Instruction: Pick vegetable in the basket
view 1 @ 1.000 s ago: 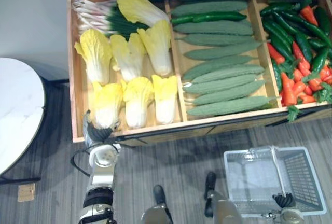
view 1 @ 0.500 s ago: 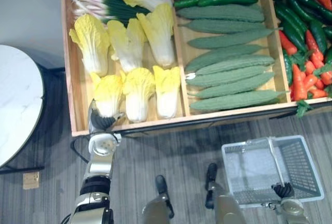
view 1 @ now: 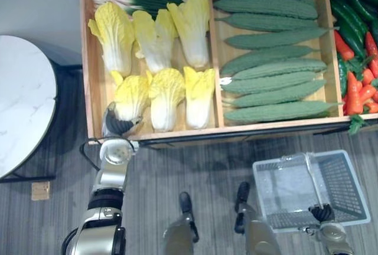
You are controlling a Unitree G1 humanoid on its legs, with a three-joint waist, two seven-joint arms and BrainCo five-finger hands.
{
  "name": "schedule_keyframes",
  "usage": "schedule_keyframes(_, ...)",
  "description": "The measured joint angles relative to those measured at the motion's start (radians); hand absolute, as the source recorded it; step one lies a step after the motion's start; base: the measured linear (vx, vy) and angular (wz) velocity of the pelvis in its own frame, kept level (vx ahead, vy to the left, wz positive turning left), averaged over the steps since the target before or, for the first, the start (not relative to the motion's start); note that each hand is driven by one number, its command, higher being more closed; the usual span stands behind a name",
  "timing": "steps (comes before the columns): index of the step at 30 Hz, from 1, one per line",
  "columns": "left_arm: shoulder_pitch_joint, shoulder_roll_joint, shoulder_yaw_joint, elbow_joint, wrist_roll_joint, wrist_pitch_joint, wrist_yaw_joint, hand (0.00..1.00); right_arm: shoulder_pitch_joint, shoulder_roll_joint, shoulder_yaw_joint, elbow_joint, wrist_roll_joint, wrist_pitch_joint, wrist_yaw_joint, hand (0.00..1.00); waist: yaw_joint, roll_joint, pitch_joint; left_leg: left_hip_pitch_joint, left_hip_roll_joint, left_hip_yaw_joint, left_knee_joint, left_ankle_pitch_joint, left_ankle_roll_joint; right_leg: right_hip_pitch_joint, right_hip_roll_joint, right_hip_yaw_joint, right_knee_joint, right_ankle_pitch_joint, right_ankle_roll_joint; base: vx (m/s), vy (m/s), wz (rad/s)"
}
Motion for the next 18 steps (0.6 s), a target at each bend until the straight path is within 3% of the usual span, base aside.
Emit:
schedule_keyframes(11, 0.002, -0.003, -0.006, 0.001, -0.002, 0.010, -0.022, 1.00, -0.004, 0.003, 0.001, 0.006, -0.001, 0.000, 0.003, 1.00, -0.002, -0.005, 0.003, 0.017, -0.001, 0.012, 0.000, 0.000, 0.000, 0.010, 0.001, 0.020, -0.005, 0.009, -0.001, 0.00, 0.001, -0.03)
schedule_keyframes(15, 0.002, -0.039, 0.020, 0.000, -0.006, 0.018, 0.026, 1.00, -0.004, 0.003, 0.004, 0.011, -0.001, 0.000, 0.002, 1.00, -0.007, -0.006, 0.003, 0.019, -0.001, 0.013, 0.000, 0.000, 0.000, 0.012, 0.001, 0.022, -0.006, 0.012, 0.000, 0.00, 0.000, 0.00)
schedule_keyframes(18, 0.003, -0.099, 0.064, -0.034, -0.073, 0.026, 0.085, 1.00, -0.004, 0.011, 0.003, 0.010, -0.001, 0.000, 0.002, 1.00, -0.006, -0.014, 0.008, 0.022, -0.001, 0.020, 0.002, 0.000, 0.000, 0.012, 0.002, 0.037, -0.009, 0.015, 0.004, 0.00, 0.001, -0.07)
